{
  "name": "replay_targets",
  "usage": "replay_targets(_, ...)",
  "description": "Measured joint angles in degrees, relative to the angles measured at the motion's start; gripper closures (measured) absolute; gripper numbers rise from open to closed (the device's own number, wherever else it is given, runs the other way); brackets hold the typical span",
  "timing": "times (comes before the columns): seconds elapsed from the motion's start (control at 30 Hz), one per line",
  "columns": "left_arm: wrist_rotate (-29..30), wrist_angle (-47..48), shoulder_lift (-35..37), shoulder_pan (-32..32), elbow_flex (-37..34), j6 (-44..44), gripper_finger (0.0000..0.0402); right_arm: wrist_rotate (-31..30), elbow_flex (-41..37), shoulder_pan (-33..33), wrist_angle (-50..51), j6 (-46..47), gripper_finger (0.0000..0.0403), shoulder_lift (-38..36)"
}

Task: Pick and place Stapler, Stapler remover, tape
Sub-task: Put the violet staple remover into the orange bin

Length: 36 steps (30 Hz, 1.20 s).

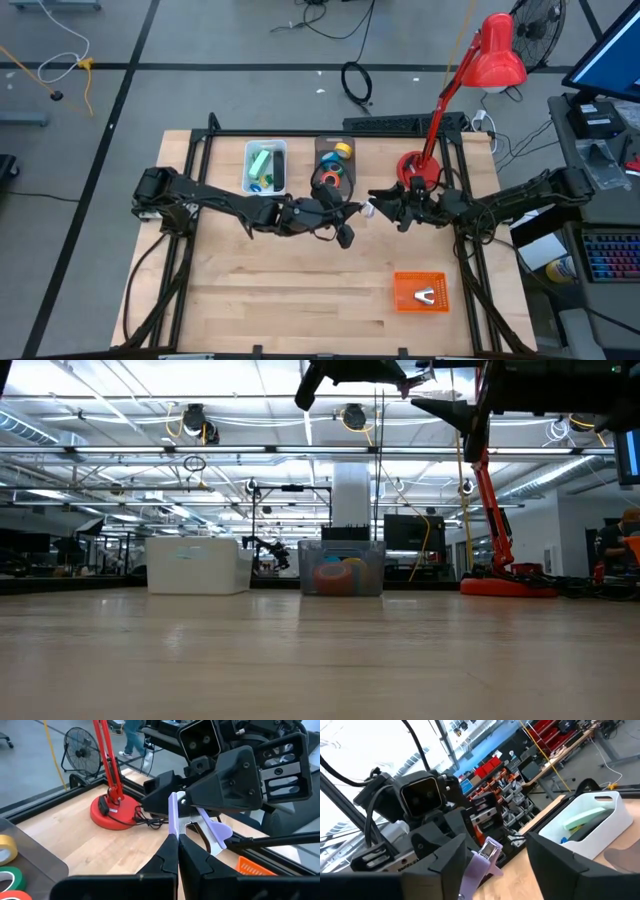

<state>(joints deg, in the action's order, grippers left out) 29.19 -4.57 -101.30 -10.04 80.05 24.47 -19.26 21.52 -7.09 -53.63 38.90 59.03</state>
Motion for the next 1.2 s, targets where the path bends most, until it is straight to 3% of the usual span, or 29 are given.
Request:
replay_targets(0.3,0.44,-0.33,0.00,0.02,-0.02,-0.04,0.0401,0.01,0.02,-0.02,0.14,0.08,0.0264,-0.01)
replay_targets(0.6,0.73,-1.25,0.00,0.22,-0.06,-0.57,0.0401,-0.20,0.07,0.00,0.13,-0.34,0.0375,-0.05)
replay_targets(0.97,0.61,-1.49,0.00,0.27,-0.06,-0.42,0.0400,-0.04,0.07,0.00,0.23,-0.23,0.0375,-0.05)
replay_targets(1.2,-0.25,-2.94,0.01,0.26,0.04,-2.77,0.0363,0.32,-0.13,-0.02,1.57,-1.01,0.0375,0.21)
